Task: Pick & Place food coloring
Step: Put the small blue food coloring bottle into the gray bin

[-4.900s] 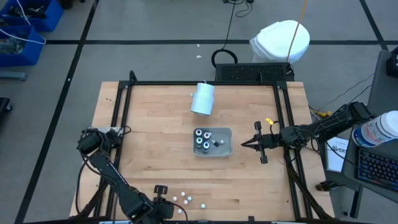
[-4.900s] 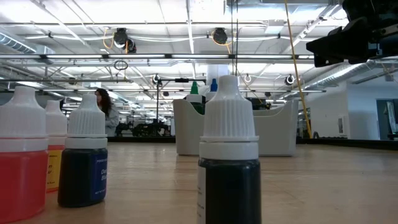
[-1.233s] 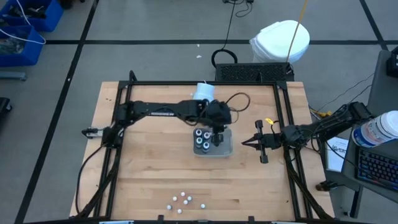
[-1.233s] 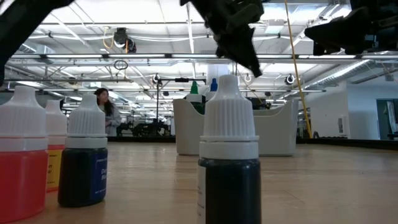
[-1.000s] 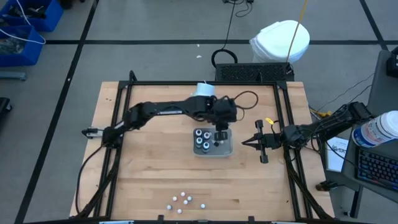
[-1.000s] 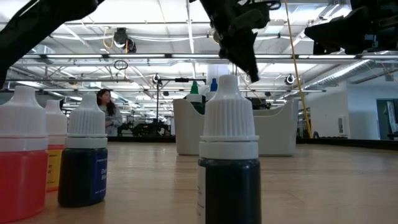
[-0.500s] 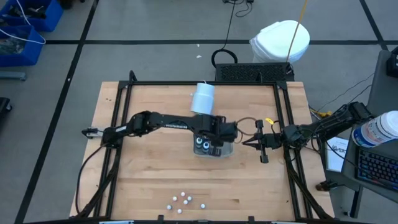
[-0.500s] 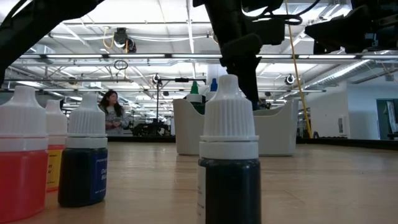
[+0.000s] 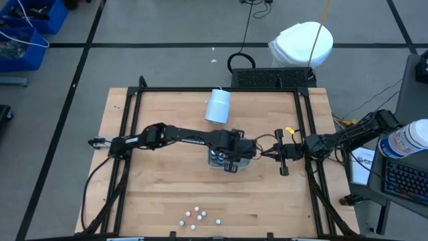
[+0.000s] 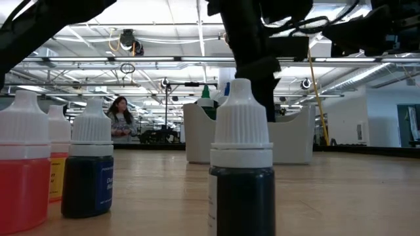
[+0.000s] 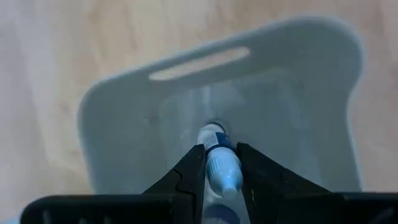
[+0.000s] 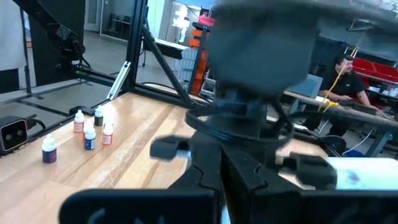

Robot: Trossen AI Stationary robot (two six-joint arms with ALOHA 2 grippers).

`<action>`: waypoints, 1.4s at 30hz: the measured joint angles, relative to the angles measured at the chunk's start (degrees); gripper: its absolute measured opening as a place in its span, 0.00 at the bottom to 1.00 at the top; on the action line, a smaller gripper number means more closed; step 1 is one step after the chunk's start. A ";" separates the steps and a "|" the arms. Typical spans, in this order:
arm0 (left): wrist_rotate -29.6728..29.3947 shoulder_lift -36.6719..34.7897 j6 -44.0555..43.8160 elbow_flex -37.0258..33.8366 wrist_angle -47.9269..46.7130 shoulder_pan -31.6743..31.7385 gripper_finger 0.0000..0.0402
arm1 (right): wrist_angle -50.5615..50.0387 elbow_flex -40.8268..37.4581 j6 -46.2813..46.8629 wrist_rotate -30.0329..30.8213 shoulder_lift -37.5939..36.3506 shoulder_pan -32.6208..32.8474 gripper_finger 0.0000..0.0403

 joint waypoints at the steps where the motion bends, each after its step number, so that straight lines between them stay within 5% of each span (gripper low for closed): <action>1: -0.59 0.30 0.70 0.00 0.10 -0.18 0.21 | -0.05 0.00 0.00 -0.05 0.00 0.01 0.00; 42: 2.06 0.59 8.43 -4.77 0.18 -0.80 0.21 | 0.07 -0.07 0.02 -0.02 0.11 0.02 0.00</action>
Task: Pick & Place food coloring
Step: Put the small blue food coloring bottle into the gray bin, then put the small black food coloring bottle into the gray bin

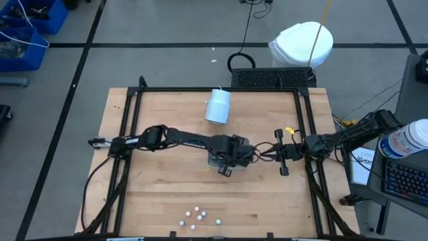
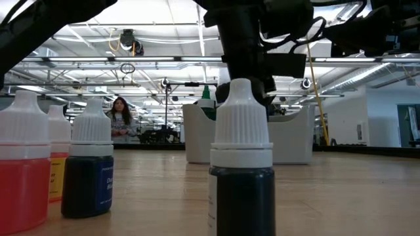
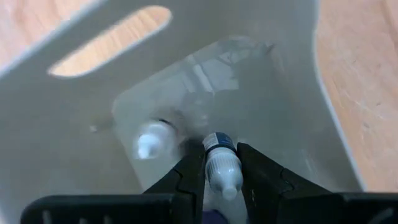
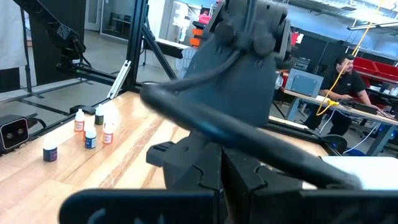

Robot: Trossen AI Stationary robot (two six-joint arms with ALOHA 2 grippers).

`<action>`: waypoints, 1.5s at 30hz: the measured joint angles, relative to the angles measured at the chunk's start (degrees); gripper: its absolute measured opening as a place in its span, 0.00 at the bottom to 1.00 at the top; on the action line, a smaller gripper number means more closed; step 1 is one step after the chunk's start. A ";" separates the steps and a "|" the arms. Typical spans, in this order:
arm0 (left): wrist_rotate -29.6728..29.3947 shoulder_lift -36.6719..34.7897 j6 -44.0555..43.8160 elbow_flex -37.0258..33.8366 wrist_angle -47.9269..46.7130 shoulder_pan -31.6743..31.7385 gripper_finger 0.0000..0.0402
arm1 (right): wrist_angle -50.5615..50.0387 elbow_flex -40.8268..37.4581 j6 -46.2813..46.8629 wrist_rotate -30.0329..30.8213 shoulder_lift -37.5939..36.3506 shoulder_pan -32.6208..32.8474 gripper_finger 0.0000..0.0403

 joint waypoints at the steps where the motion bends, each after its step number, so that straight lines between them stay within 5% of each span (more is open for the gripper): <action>1: -0.02 -0.02 0.19 -0.31 0.14 0.00 0.21 | 0.00 0.00 0.00 0.00 0.00 -0.02 0.00; 17: 0.10 -0.02 -1.27 -1.05 1.39 0.15 0.22 | 0.04 0.00 0.00 0.04 -0.02 -0.02 0.00; 28: 0.87 0.29 -1.01 3.58 0.67 0.04 0.53 | -0.07 0.00 -1.04 0.02 0.00 -0.02 0.00; 32: -2.17 0.26 -0.20 10.59 -5.79 -0.61 0.58 | -0.09 0.04 -1.07 0.02 -0.02 -0.02 0.00; 38: -8.22 -10.33 -3.25 9.66 -13.04 -4.30 0.60 | -0.16 0.04 -1.09 0.01 0.00 0.00 0.00; 45: -4.11 -23.94 -22.06 9.97 -27.01 -10.55 0.50 | -0.16 0.07 -1.09 -0.07 0.00 0.00 0.00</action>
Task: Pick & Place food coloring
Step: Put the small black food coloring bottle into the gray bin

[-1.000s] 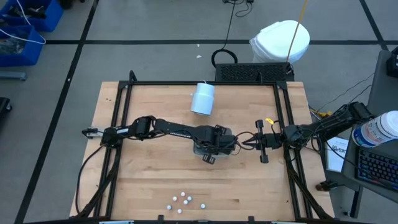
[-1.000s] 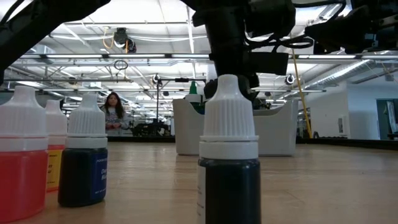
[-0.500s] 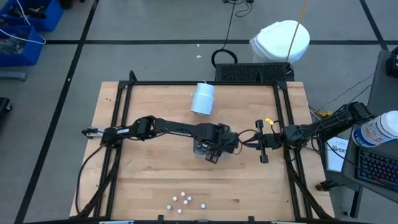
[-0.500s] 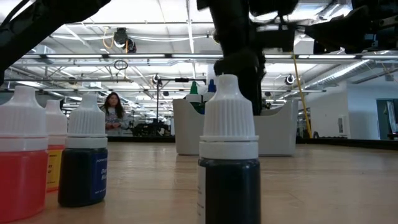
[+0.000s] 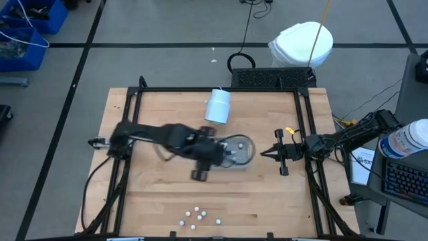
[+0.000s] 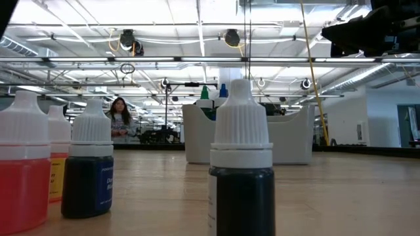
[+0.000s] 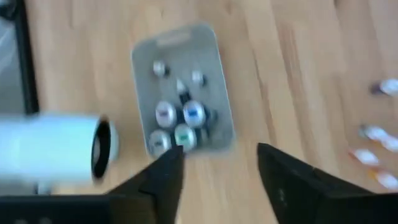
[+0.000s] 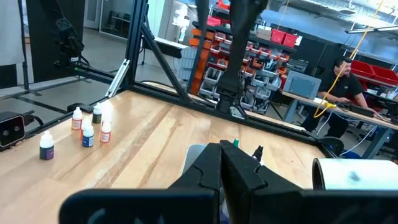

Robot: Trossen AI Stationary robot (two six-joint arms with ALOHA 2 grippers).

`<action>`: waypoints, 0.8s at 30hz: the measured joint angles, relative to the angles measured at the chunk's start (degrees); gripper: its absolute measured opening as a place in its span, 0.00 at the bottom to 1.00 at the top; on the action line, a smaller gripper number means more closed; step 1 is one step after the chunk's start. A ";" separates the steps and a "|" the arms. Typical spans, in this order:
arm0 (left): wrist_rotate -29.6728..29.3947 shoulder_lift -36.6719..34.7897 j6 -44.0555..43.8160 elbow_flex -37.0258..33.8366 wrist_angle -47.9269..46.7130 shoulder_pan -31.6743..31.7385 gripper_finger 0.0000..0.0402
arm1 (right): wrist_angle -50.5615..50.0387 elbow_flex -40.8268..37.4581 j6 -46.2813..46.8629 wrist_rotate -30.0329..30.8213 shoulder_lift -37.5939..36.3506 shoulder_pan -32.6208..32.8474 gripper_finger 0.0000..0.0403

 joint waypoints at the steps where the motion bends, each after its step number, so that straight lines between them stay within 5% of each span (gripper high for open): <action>1: -1.23 -1.35 -2.67 -0.21 -2.53 -1.50 0.46 | 0.00 0.00 0.00 -0.02 0.00 -0.01 0.00; 8: -8.62 -13.70 -17.36 -13.91 -2.67 -14.26 0.04 | 0.00 0.00 1.66 -0.09 0.02 0.02 0.00; 12: -21.94 -23.03 -32.61 -30.45 0.40 -23.29 0.04 | -0.21 0.00 1.73 -0.09 0.23 0.28 0.00; 16: -25.81 -33.68 -40.85 -51.10 14.57 -30.01 0.01 | -0.42 0.00 1.75 -0.11 0.88 0.28 0.00; 20: -30.17 -40.20 -30.50 -69.97 41.93 -32.14 0.01 | -0.17 0.00 1.84 -0.11 1.67 0.28 0.00; 24: -23.35 -43.86 -12.23 -82.82 65.51 -28.24 0.01 | 0.12 0.00 3.02 -1.63 2.92 0.28 0.00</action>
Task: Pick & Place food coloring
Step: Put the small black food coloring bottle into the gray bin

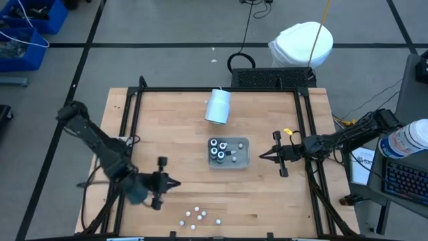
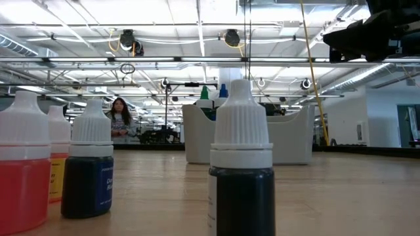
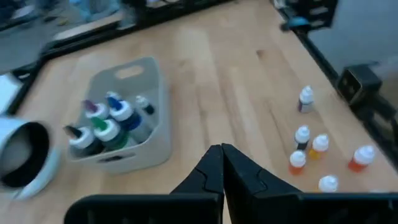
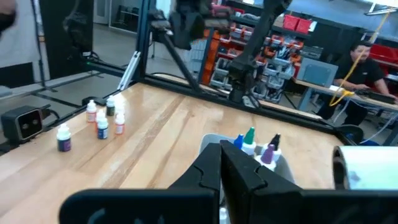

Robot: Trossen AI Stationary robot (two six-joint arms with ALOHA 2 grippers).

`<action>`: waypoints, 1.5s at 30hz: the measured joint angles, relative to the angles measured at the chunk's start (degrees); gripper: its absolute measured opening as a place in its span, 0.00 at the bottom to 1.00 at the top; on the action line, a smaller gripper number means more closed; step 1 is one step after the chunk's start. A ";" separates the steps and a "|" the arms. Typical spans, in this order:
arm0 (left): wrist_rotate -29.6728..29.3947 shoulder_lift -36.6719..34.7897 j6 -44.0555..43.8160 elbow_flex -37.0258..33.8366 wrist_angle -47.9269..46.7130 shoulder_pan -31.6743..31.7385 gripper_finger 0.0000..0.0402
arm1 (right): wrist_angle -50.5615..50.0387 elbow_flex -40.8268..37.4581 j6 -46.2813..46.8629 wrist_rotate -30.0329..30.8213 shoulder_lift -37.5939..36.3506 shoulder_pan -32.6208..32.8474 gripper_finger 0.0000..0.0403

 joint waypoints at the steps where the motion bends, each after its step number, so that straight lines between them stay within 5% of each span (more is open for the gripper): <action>1: 2.30 -1.03 2.62 -2.54 2.79 1.55 0.01 | 0.27 0.00 0.02 -0.52 0.40 0.00 0.00; 12: 9.35 -25.43 12.01 -22.83 24.21 8.60 0.01 | 5.35 0.00 0.94 -1.52 4.09 0.00 0.00; 18: 8.68 -24.93 16.15 -33.14 41.29 8.69 0.00 | 6.85 0.35 2.06 -1.49 7.22 2.15 0.00; 22: 2.41 -22.93 17.04 -35.26 43.23 9.27 0.02 | 6.85 5.89 2.16 -1.13 12.33 5.19 0.00; 26: -3.24 -21.79 17.71 -35.27 43.94 10.40 0.06 | -2.69 18.04 3.35 4.59 22.17 8.77 0.00; 34: -1.50 -21.85 17.13 -35.27 42.15 11.58 0.07 | -43.79 57.16 15.25 6.07 49.37 11.18 0.00; 39: 0.45 -21.86 14.01 -35.27 39.52 11.47 0.08 | -62.95 78.84 19.65 -1.52 65.34 12.45 0.00; 45: 2.61 -21.83 13.57 -35.27 38.24 11.47 0.08 | -73.69 97.12 19.61 -5.24 79.33 13.27 0.01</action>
